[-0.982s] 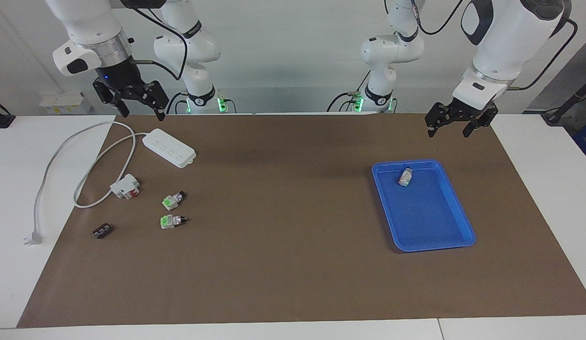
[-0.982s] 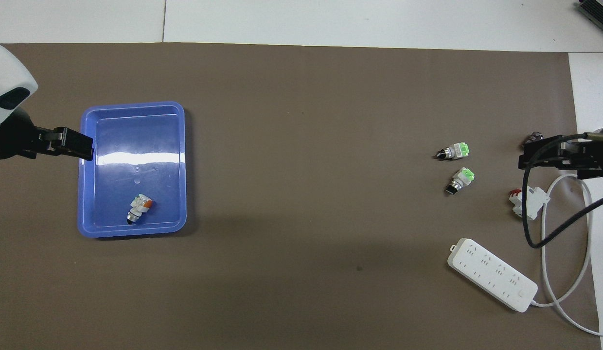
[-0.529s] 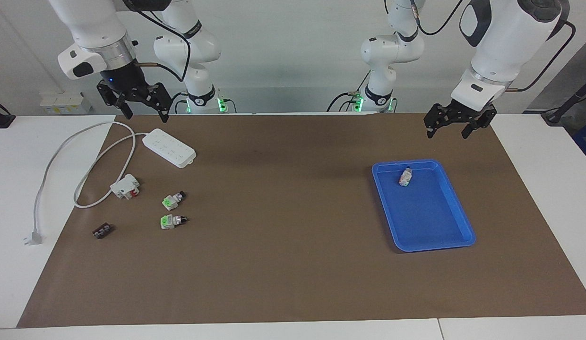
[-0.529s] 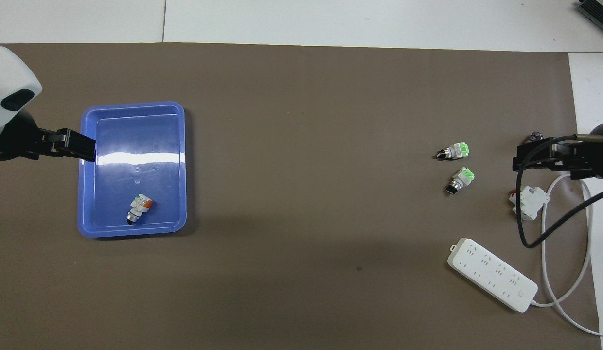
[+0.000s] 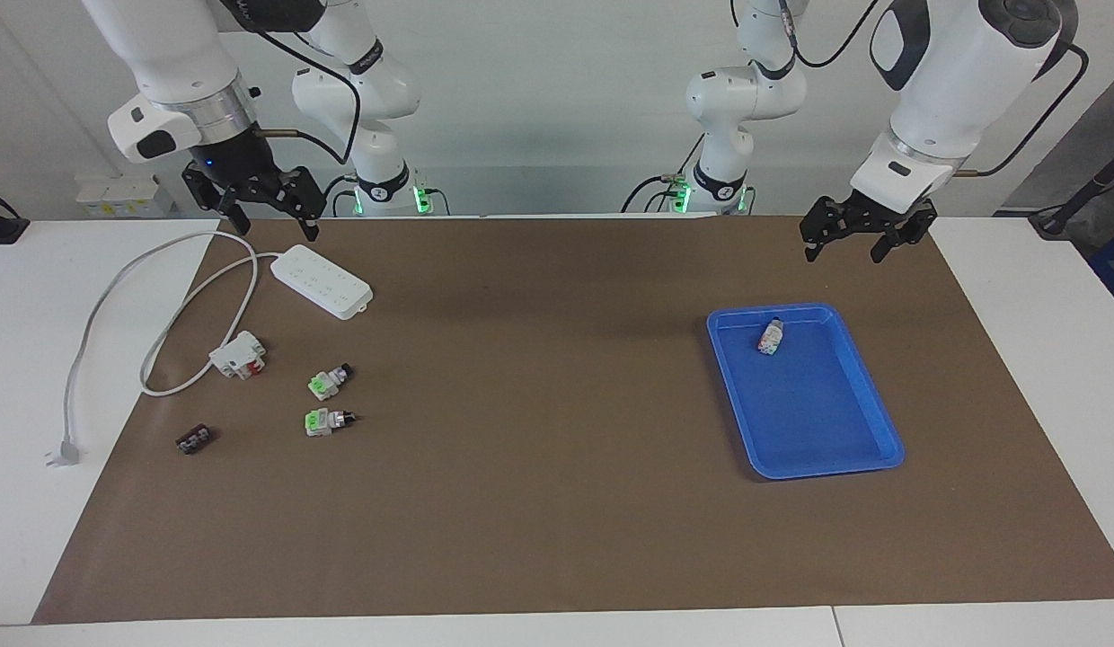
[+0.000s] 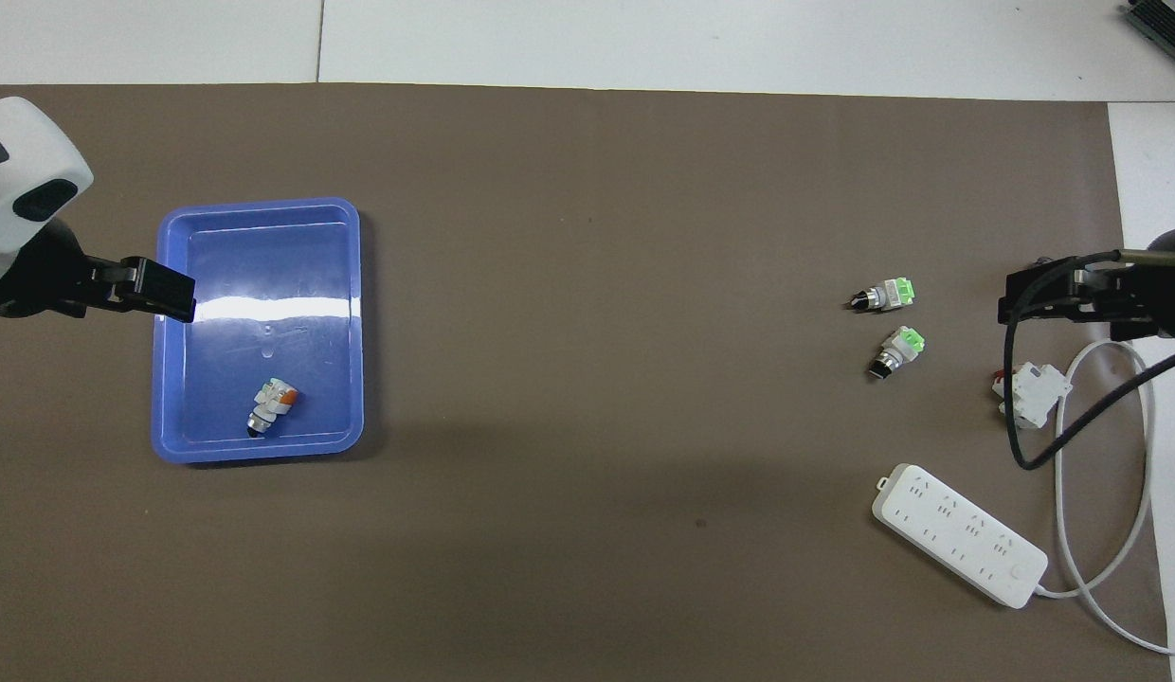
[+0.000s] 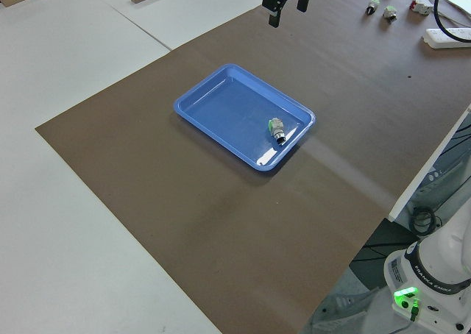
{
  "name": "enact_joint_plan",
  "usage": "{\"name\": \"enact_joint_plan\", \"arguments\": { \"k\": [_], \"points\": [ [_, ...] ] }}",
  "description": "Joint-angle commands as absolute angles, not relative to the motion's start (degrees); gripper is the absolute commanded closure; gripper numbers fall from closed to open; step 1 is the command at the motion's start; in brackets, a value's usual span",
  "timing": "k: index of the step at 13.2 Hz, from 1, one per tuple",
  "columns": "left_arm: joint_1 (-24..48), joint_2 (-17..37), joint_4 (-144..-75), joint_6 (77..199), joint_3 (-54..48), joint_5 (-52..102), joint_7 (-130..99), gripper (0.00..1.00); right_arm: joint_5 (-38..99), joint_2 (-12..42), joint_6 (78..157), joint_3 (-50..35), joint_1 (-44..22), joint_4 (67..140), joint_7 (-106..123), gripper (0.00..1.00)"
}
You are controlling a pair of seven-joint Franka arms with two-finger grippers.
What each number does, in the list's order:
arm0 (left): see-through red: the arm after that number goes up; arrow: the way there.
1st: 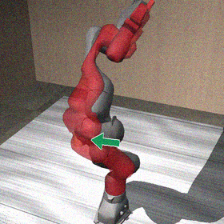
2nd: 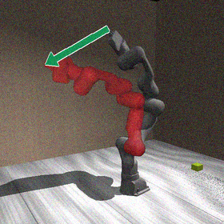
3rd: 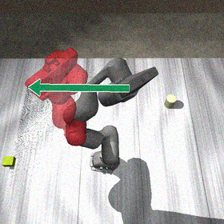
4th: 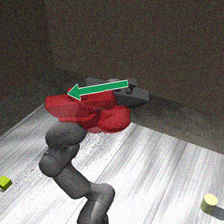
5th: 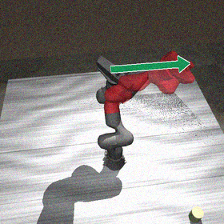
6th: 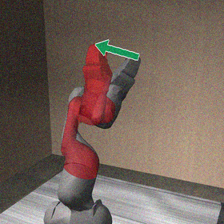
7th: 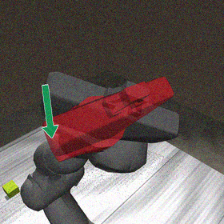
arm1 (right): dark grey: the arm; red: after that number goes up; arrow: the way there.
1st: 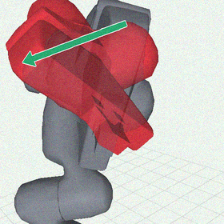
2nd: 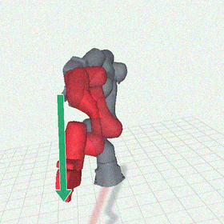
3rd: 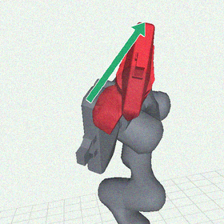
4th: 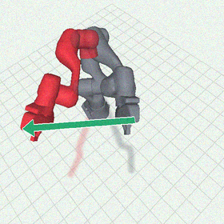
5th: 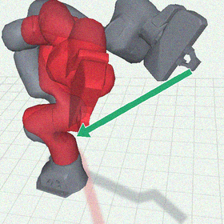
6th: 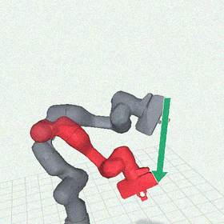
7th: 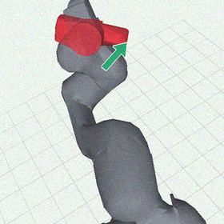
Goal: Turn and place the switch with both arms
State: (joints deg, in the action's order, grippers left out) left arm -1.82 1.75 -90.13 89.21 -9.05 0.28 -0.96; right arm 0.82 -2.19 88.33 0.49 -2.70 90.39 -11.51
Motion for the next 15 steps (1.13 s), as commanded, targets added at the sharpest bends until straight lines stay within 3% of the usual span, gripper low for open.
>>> {"name": "enact_joint_plan", "arguments": {
  "k": [1, 15],
  "points": [
    [-1.7, 0.8, -91.5, 89.0, -8.8, 1.3, 0.0, 0.00, 0.4, -2.0, 87.5, 0.5, -3.1, 90.1, -9.3, 0.00],
    [-1.6, 0.5, -91.6, 89.9, -8.8, 1.3, 0.1, 0.00, 0.4, -2.9, 86.9, 0.5, -3.1, 91.7, -9.4, 0.00]
  ]
}}
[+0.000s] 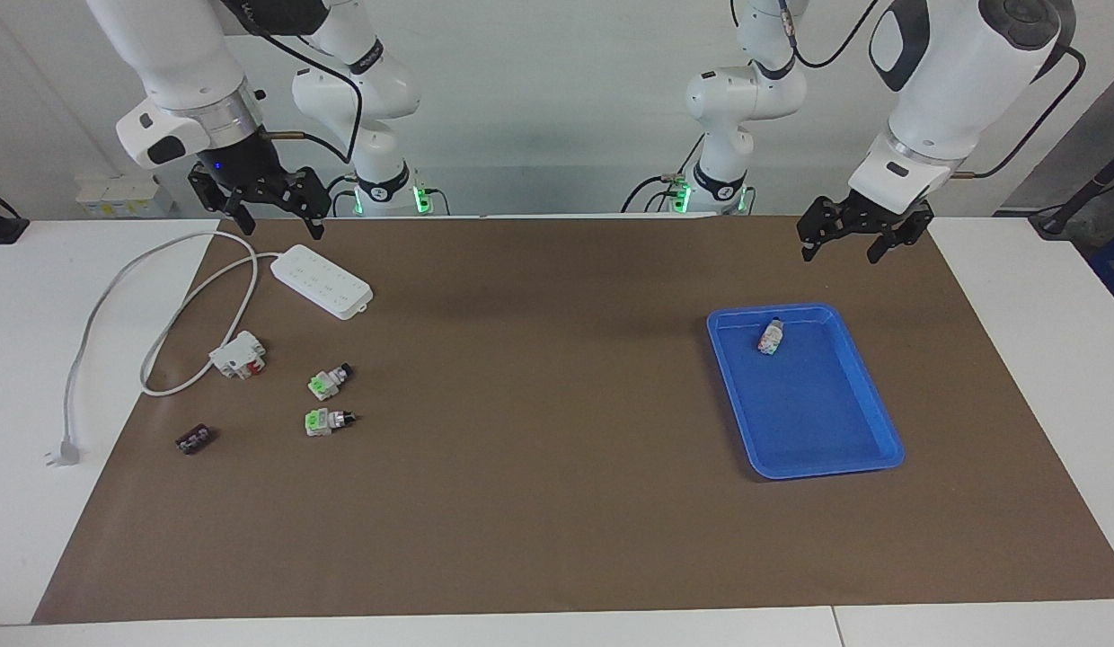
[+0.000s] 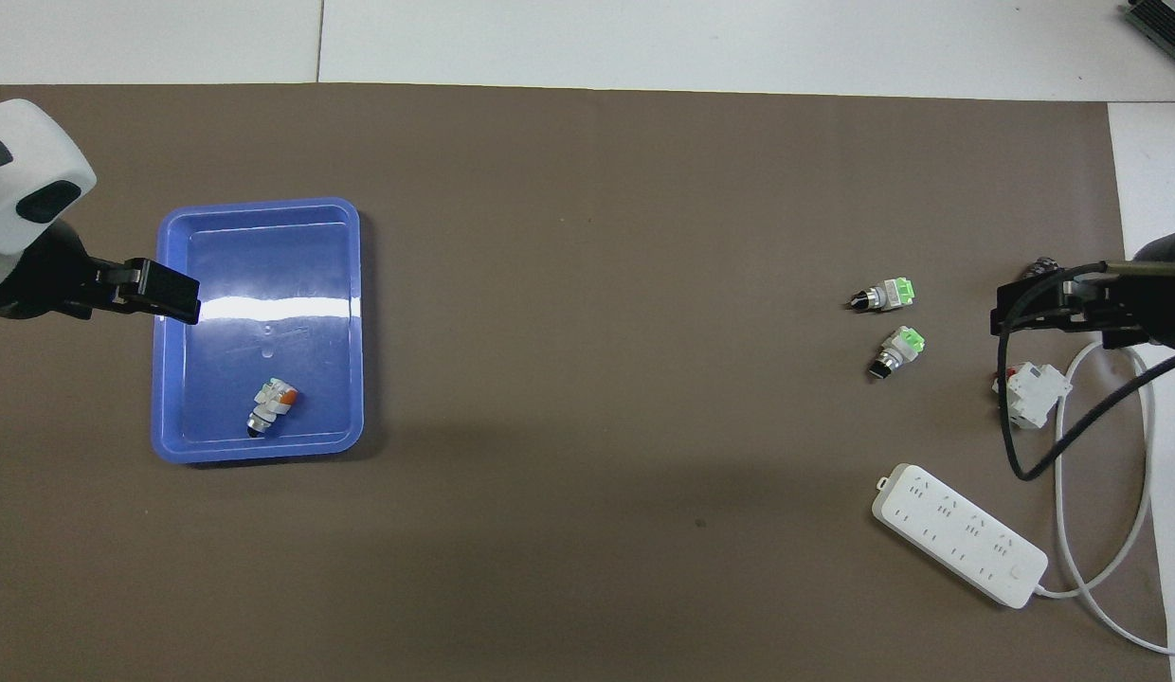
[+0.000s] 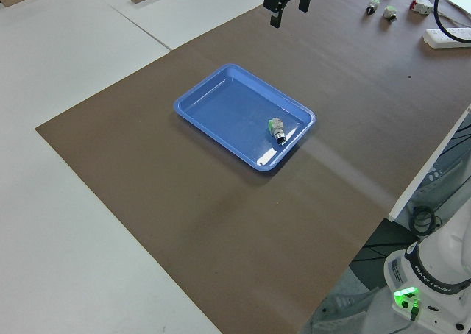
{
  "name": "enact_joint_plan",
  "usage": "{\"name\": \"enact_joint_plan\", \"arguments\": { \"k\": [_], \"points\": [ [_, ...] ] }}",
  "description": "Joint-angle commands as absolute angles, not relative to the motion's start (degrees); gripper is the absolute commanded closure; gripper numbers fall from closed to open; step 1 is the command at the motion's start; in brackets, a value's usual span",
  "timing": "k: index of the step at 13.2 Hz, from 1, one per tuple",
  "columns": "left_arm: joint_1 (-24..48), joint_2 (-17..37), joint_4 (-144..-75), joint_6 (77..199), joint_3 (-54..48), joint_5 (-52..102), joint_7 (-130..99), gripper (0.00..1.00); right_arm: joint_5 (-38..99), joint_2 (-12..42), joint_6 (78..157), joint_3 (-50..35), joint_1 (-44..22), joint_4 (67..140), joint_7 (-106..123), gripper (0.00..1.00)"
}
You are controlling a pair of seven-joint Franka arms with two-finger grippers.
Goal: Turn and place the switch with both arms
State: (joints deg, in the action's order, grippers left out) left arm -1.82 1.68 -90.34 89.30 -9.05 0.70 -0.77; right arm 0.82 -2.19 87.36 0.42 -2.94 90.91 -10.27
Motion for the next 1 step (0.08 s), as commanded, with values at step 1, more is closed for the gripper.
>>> {"name": "enact_joint_plan", "arguments": {
  "k": [1],
  "points": [
    [-1.6, 0.5, -91.6, 89.9, -8.8, 1.3, 0.1, 0.00, 0.4, -2.9, 87.0, 0.5, -3.1, 91.7, -9.4, 0.00]
  ]
}}
